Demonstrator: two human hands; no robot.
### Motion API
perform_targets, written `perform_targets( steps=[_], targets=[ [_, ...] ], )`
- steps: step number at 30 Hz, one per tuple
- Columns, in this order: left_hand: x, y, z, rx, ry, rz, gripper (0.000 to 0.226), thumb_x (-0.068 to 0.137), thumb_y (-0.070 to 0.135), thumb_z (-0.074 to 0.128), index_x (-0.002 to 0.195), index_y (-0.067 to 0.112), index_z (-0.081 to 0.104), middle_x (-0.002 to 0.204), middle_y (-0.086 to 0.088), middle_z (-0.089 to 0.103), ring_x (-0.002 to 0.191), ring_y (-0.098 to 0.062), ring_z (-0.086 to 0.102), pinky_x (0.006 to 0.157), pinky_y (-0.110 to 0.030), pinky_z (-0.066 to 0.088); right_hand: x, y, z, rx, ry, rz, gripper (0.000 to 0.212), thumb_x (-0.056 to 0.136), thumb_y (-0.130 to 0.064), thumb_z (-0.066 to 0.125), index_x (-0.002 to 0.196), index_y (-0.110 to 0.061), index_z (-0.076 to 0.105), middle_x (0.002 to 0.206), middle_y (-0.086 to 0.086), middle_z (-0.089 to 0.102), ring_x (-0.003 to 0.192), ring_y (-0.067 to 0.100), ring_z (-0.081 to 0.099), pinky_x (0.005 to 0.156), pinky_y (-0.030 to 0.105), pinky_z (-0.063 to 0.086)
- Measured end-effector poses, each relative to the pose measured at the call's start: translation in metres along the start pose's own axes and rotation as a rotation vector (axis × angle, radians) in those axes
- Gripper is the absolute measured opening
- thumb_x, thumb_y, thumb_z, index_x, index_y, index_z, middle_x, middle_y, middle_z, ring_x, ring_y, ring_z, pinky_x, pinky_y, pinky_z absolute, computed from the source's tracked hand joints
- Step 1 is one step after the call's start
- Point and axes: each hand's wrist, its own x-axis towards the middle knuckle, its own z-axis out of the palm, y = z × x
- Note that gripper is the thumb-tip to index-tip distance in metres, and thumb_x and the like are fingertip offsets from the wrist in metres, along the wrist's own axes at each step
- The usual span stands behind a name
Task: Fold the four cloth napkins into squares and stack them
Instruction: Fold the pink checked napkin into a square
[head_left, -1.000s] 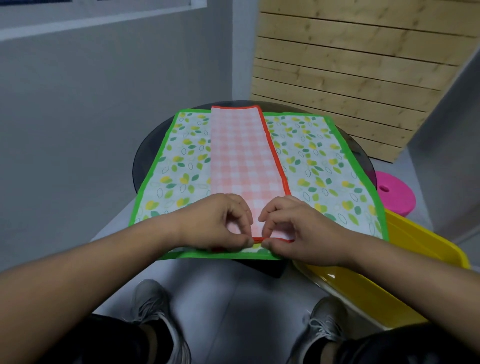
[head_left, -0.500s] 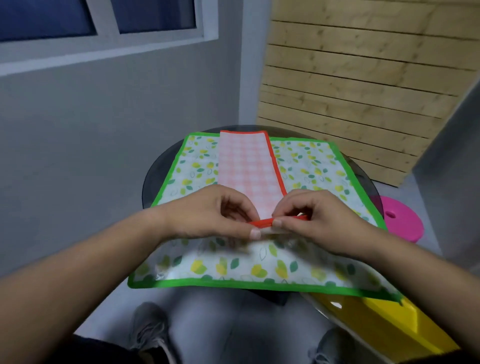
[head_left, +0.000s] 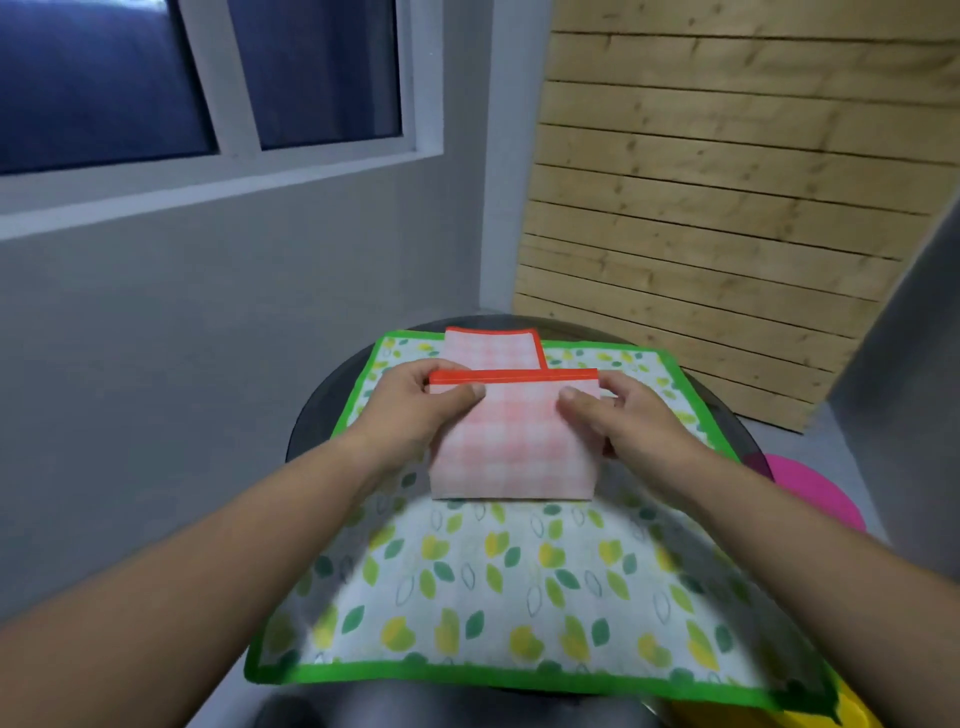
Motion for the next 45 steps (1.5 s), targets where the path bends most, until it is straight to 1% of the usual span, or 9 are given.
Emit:
perform_targets(
  steps=[7, 11, 14, 19, 24, 28, 32, 38, 45],
  targets=[
    [0.046, -0.027, 0.014, -0.015, 0.277, -0.174, 0.035, 0.081, 0.028, 0.082, 0.110, 0.017, 0.066, 0.106, -0.013, 0.071, 0.082, -0.022, 0.068, 0.066, -0.027, 0.052, 0.015, 0.034, 0.000, -0.204, -0.055, 0.122, 0.045, 0.092, -0.014, 0.065, 0.132, -0.019, 0.043, 0.088, -0.005, 0.076, 0.078, 0.010, 0.073, 0.060, 0.022, 0.052],
    [0.043, -0.021, 0.013, 0.115, 0.166, -0.359, 0.053, 0.086, 0.035, 0.076, 0.125, 0.012, 0.049, 0.102, -0.006, 0.067, 0.075, -0.016, 0.066, 0.054, -0.025, 0.048, 0.021, 0.041, -0.001, -0.278, -0.041, 0.060, 0.043, 0.094, -0.010, 0.060, 0.132, -0.022, 0.043, 0.096, -0.005, 0.076, 0.083, 0.007, 0.073, 0.067, 0.022, 0.053],
    [0.036, -0.015, 0.004, 0.122, 0.012, -0.461, 0.040, 0.086, 0.033, 0.076, 0.107, 0.001, 0.065, 0.078, -0.005, 0.076, 0.056, -0.015, 0.071, 0.044, -0.020, 0.050, 0.022, 0.040, -0.001, -0.225, -0.023, 0.024, 0.038, 0.094, -0.008, 0.060, 0.127, -0.023, 0.046, 0.093, -0.003, 0.077, 0.083, 0.011, 0.074, 0.073, 0.031, 0.059],
    [0.032, -0.022, -0.010, 0.041, -0.073, -0.492, 0.025, 0.085, 0.020, 0.077, 0.104, 0.004, 0.072, 0.096, -0.009, 0.078, 0.093, -0.027, 0.075, 0.090, -0.042, 0.058, 0.020, 0.039, -0.001, -0.050, -0.052, 0.026, 0.036, 0.091, -0.006, 0.065, 0.122, -0.017, 0.049, 0.094, 0.004, 0.078, 0.087, 0.021, 0.075, 0.081, 0.044, 0.059],
    [0.032, -0.030, -0.008, -0.223, -0.063, -0.500, 0.018, 0.097, 0.013, 0.061, 0.111, 0.009, 0.070, 0.106, -0.010, 0.076, 0.097, -0.027, 0.074, 0.086, -0.044, 0.058, 0.020, 0.045, -0.006, -0.008, -0.159, 0.061, 0.057, 0.088, -0.010, 0.070, 0.136, -0.021, 0.040, 0.100, 0.009, 0.077, 0.096, 0.024, 0.073, 0.085, 0.040, 0.055],
    [0.034, -0.035, -0.006, -0.278, -0.021, -0.520, 0.018, 0.101, 0.018, 0.055, 0.113, 0.015, 0.068, 0.104, -0.007, 0.077, 0.094, -0.025, 0.074, 0.077, -0.045, 0.060, 0.023, 0.046, -0.008, -0.020, -0.199, 0.097, 0.039, 0.091, -0.014, 0.067, 0.128, -0.008, 0.054, 0.106, 0.009, 0.076, 0.101, 0.025, 0.072, 0.091, 0.040, 0.053],
    [0.040, -0.033, -0.004, -0.253, -0.005, -0.536, 0.018, 0.101, 0.020, 0.055, 0.114, 0.018, 0.067, 0.103, -0.005, 0.077, 0.098, -0.027, 0.073, 0.080, -0.049, 0.059, 0.025, 0.040, -0.005, -0.165, -0.252, 0.105, 0.026, 0.094, -0.027, 0.065, 0.117, -0.018, 0.068, 0.114, -0.004, 0.074, 0.106, 0.017, 0.070, 0.098, 0.039, 0.051],
    [0.044, -0.034, 0.003, -0.118, 0.008, -0.527, 0.017, 0.100, 0.027, 0.058, 0.112, 0.019, 0.067, 0.103, -0.005, 0.077, 0.100, -0.028, 0.072, 0.091, -0.053, 0.056, 0.024, 0.034, -0.009, -0.376, -0.261, 0.145, 0.012, 0.098, -0.020, 0.059, 0.099, -0.017, 0.070, 0.066, -0.020, 0.070, 0.055, -0.006, 0.062, 0.049, 0.008, 0.042],
    [0.043, -0.037, -0.003, -0.016, -0.099, -0.553, 0.034, 0.092, 0.027, 0.071, 0.115, 0.002, 0.065, 0.104, -0.010, 0.077, 0.098, -0.029, 0.073, 0.092, -0.048, 0.057, 0.025, 0.038, -0.003, -0.582, -0.132, 0.147, 0.011, 0.095, -0.024, 0.061, 0.091, -0.016, 0.068, 0.076, -0.010, 0.067, 0.060, -0.001, 0.061, 0.053, 0.014, 0.043]
  ],
)
